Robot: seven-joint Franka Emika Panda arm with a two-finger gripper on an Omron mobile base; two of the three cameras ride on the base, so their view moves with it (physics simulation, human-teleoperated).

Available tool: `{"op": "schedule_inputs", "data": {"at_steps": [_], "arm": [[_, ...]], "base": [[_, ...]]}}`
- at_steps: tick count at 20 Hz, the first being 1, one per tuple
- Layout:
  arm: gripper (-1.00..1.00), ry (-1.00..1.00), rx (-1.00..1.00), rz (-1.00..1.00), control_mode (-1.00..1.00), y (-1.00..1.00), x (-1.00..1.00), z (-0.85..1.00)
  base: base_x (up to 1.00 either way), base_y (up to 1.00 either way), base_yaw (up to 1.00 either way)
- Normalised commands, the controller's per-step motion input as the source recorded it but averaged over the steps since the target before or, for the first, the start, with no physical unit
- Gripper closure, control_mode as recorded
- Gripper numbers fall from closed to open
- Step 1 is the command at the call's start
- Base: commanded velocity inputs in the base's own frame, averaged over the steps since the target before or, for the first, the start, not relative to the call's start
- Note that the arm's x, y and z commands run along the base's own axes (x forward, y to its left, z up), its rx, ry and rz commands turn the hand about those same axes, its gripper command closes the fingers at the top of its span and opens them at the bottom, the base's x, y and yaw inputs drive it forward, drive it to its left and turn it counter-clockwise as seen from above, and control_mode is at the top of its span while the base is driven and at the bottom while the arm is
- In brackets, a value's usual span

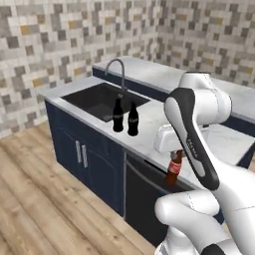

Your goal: Place the large bottle from the dining counter next to the other large bottle outside the sink, and place the small bottle from the dining counter next to the other small bottle inside the sink.

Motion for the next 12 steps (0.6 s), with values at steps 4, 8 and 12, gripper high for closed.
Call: {"op": "schedule_inputs", "data": {"at_steps": [4, 8, 12], "arm": [[1.00, 0.00, 0.00, 0.00, 1.00, 0.00, 0.00, 0.00], [1.00, 0.00, 0.00, 0.00, 1.00, 0.00, 0.00, 0.00], [1.00, 0.00, 0.00, 0.00, 1.00, 0.00, 0.00, 0.00]], "base": [[0.99, 1.00, -0.54], [0.84, 1.00, -0.61], [0.38, 1.00, -0.48]]}}
